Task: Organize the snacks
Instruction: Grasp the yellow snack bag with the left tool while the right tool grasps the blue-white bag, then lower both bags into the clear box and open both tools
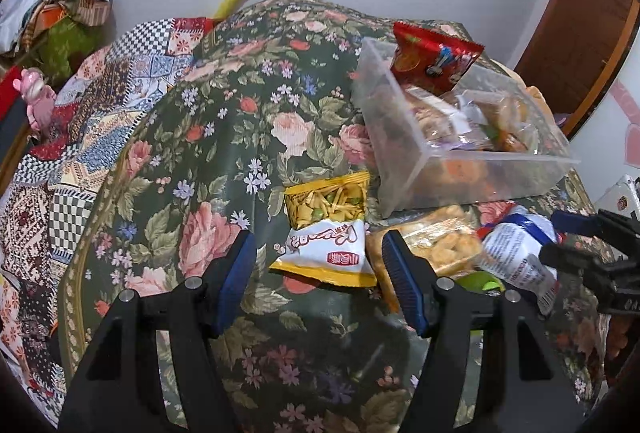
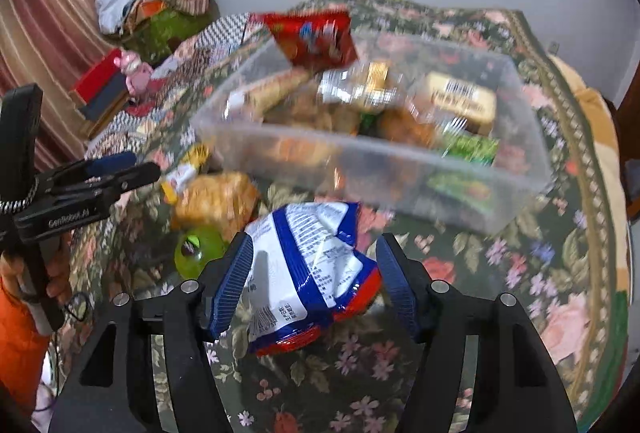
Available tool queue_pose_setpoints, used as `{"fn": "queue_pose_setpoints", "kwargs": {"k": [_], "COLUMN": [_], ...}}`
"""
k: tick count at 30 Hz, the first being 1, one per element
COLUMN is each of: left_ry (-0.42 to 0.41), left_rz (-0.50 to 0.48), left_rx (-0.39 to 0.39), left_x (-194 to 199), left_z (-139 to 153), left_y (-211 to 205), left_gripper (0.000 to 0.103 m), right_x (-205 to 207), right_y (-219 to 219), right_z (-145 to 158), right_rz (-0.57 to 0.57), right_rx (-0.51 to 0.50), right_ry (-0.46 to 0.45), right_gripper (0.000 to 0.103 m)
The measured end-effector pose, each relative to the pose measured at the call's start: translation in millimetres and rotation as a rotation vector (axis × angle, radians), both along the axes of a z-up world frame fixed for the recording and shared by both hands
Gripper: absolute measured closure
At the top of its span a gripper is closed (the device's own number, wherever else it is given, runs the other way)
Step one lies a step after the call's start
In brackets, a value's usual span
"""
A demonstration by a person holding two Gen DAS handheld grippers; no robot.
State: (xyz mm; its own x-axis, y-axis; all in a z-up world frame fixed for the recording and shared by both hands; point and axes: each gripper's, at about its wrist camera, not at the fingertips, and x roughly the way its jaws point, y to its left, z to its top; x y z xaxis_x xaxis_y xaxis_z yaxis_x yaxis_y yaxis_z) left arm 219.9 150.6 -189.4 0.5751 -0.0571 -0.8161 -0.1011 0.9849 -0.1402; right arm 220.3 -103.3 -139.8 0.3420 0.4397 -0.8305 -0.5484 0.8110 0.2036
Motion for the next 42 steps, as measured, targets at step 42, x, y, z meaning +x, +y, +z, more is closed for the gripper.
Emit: {"fn": "queue_pose_setpoints", "kwargs": {"k": [42], "left_ry": [-0.086], "left_rz": [0.003], "left_rx": [-0.002], "left_x": [-6], "left_z": [22], "left_y": [-12], "left_gripper": [0.055], "right_x": [-23], "right_y": [3], "right_z": [10], "right_rz": [0.030], "right_rx": [-0.025], "right_ry": [-0.089], "right_gripper": [0.054]}}
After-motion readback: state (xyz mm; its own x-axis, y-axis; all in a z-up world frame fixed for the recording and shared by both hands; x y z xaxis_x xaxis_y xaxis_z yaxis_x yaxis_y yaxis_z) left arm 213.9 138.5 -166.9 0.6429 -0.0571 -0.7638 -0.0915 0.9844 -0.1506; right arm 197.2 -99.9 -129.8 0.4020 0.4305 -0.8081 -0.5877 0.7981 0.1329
